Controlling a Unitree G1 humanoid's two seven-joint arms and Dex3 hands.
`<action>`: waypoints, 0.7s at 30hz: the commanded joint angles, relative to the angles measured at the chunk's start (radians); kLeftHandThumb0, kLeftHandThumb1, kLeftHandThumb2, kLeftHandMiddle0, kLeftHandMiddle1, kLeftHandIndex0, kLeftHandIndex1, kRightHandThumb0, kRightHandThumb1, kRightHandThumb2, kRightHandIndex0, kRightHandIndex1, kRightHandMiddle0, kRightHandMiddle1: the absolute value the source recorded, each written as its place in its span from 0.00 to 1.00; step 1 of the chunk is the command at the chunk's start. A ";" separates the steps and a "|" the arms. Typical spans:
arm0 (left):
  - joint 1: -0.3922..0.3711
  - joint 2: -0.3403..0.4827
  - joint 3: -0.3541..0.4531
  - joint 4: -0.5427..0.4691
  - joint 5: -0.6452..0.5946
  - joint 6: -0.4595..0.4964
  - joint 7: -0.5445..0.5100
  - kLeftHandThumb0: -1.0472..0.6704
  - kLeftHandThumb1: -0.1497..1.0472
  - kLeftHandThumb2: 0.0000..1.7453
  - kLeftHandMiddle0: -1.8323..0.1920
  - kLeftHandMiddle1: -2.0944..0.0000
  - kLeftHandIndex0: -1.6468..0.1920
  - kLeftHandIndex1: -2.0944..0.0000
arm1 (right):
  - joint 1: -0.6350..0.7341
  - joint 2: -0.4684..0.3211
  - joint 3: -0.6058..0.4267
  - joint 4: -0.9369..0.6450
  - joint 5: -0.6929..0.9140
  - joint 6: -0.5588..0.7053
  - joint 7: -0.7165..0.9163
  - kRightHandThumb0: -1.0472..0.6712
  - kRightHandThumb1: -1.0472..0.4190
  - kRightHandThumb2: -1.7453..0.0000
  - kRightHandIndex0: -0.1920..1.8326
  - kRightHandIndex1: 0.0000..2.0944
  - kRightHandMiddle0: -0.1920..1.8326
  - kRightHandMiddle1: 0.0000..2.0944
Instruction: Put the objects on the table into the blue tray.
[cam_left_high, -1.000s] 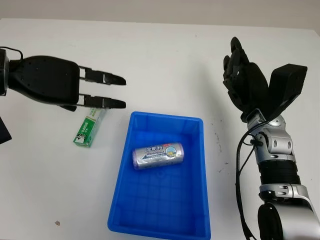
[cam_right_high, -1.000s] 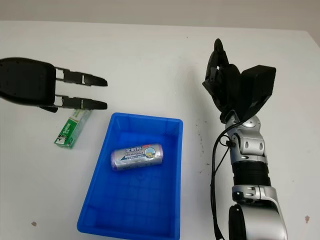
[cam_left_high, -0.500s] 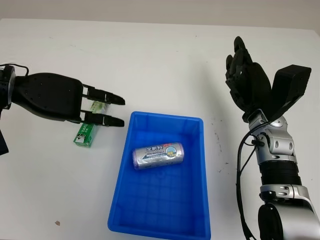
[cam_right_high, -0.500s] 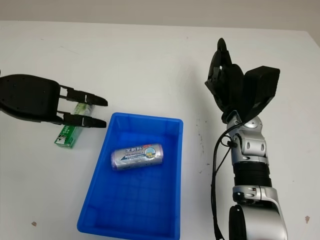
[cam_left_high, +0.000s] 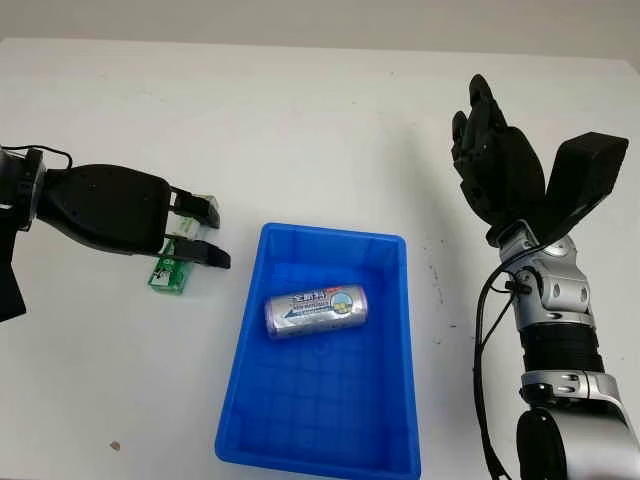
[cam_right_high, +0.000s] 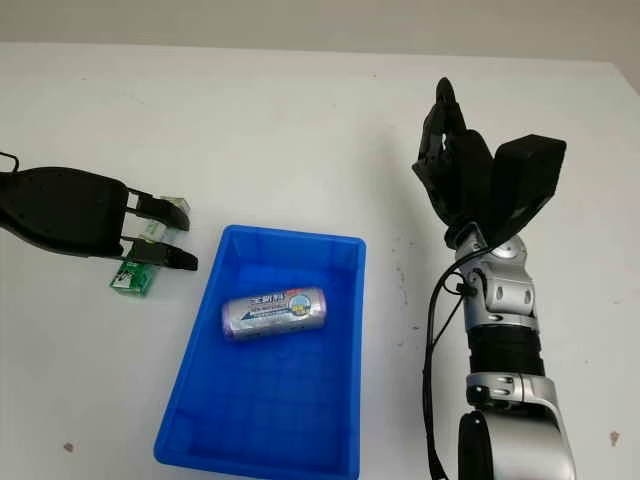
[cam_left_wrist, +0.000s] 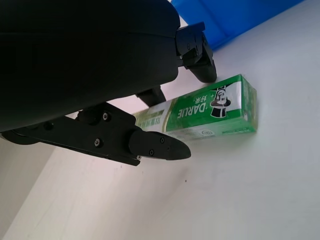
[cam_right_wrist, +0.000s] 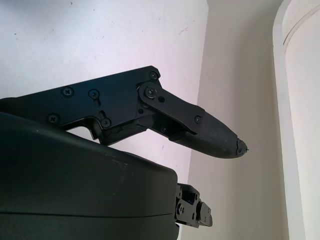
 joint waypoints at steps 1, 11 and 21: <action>0.014 -0.016 -0.028 0.058 0.005 0.020 0.015 0.51 1.00 0.08 0.78 0.44 0.86 0.35 | 0.009 -0.002 -0.011 -0.002 0.005 -0.013 0.002 0.21 0.00 0.51 0.00 0.00 0.00 0.00; 0.029 -0.094 -0.053 0.140 -0.037 0.122 0.072 0.53 1.00 0.10 0.74 0.01 0.89 0.18 | 0.016 0.000 -0.020 -0.015 0.023 -0.001 0.007 0.21 0.00 0.52 0.00 0.00 0.00 0.00; 0.083 -0.099 0.239 0.181 -0.482 -0.063 -0.495 0.40 1.00 0.14 0.67 0.00 0.81 0.00 | 0.023 0.000 -0.016 -0.020 0.020 0.003 0.008 0.22 0.00 0.53 0.00 0.00 0.00 0.00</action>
